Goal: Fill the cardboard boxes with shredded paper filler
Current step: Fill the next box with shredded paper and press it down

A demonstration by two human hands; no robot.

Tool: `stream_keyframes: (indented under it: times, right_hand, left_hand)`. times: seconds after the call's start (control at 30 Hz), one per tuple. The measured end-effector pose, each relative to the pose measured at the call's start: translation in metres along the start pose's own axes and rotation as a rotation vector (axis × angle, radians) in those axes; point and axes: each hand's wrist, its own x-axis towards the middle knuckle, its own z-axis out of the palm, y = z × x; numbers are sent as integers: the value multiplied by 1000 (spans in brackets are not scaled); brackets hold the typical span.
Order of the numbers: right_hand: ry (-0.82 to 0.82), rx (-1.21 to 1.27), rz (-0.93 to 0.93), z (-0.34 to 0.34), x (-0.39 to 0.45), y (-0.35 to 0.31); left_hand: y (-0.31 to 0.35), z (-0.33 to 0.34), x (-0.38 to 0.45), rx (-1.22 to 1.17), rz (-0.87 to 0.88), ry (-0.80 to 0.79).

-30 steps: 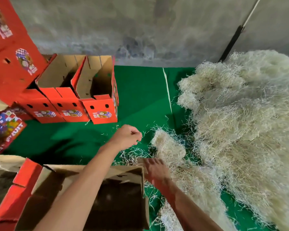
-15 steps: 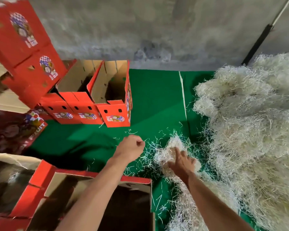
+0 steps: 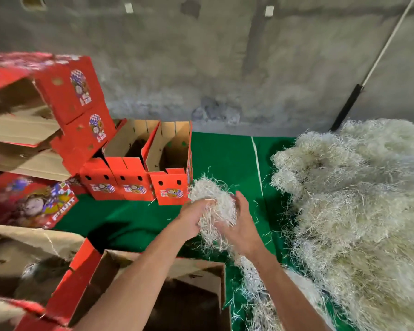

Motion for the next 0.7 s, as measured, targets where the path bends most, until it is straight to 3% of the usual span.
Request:
stream_keyframes:
  times: [0.07,0.17,0.27,0.4,0.47,0.53,0.63,0.7]
  right_hand:
    - [33,-67,65,7,-12,7]
    - [-97,-247,256,15,-26,25]
    - [-39,-556,282,17,-32,43]
    - [75,-373,381,0,-44,84]
    - [160,-311,472,-14,-59,110]
    - [180,-307,550,-24,-69,131]
    - [285,-222,621,-31,-68,147]
    - [295,-242,648,-33,-64,149]
  left_hand:
    - [10,-5,3,-60,33,-27]
    - [26,-7,-6,-233,62,-150]
    - [40,-7,-9,-265,71,-9]
    - [65,-37,-6,-376,133,-33]
    - [83,-65,-4,-354,166,153]
    - [95,-92,1,-425,201,182]
    - [99,-117,9,-170,277,328]
    - [95,-137,15,217,270,551]
